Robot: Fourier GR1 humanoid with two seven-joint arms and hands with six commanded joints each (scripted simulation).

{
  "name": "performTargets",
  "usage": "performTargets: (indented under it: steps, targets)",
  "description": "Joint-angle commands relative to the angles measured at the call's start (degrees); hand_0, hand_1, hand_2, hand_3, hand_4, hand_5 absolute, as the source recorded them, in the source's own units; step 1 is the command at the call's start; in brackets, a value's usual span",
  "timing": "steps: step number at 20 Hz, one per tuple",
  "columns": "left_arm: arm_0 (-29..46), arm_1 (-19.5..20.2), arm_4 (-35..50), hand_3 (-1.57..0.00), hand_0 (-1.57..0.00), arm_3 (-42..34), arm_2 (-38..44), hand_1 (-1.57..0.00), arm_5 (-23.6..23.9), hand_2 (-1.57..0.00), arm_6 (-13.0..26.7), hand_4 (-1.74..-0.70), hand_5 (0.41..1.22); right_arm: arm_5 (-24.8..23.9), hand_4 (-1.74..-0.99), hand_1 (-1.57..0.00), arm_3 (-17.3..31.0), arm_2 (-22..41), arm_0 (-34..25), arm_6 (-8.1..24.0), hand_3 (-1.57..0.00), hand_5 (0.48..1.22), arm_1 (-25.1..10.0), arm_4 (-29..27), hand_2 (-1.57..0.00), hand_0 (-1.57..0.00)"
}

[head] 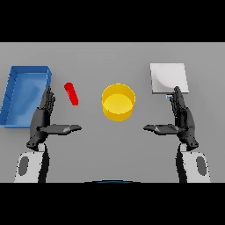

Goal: Pick up the red beaker and tilt it to pour out 1 green nut into yellow bowl. Pick up the yellow bowl and place it on the metallic measuring scale.

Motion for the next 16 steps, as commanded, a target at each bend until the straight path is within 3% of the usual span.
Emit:
performTargets:
  steps: [1, 6, 7, 8, 11, 16]
  targets:
    - [0.2, 0.0, 0.1, 0.0, 0.0, -0.2, 0.0, 0.0, 0.0, 0.0, -0.1, -1.14, 0.66, -0.1, -1.071, 0.0, 0.0, 0.1, -0.1, 0.0, 0.0, 0.578, 0.1, 0.1, 0.0, 0.0]
    - [2.8, 0.4, 0.3, 0.0, 0.0, -2.0, -0.4, 0.0, -0.9, 0.0, -1.3, -1.14, 0.66, -0.9, -1.071, 0.0, 0.5, 1.0, -0.7, 0.5, 0.0, 0.578, 1.0, 1.2, 0.0, 0.0]
    - [5.8, 2.4, -2.4, 0.0, 0.0, -5.3, -2.7, 0.0, -1.8, 0.0, -3.0, -1.14, 0.66, -2.5, -1.071, 0.0, -2.2, 3.2, 0.8, -3.6, 0.0, 0.578, -1.7, 7.2, 0.0, 0.0]
    - [8.4, 2.9, -4.7, 0.0, 0.0, -9.0, -5.0, 0.0, -2.0, 0.0, -3.9, -1.14, 0.66, -3.5, -1.072, 0.0, -3.3, 4.9, 1.7, -5.0, 0.0, 0.577, -2.9, 11.2, 0.0, 0.0]
    - [9.9, 4.5, -7.5, 0.0, 0.0, -13.0, -6.6, 0.0, -1.7, 0.0, 0.2, -1.14, 0.66, -4.9, -1.071, 0.0, -5.8, 7.7, 3.8, -5.0, 0.0, 0.581, -3.4, 16.7, 0.0, 0.0]
    - [8.2, 4.8, -7.4, 0.0, 0.0, -11.5, -6.9, 0.0, -2.7, 0.0, 4.6, -1.14, 0.649, -2.9, -1.147, 0.0, -6.8, 7.5, 3.9, -4.7, 0.0, 0.614, -3.6, 14.4, 0.0, 0.0]
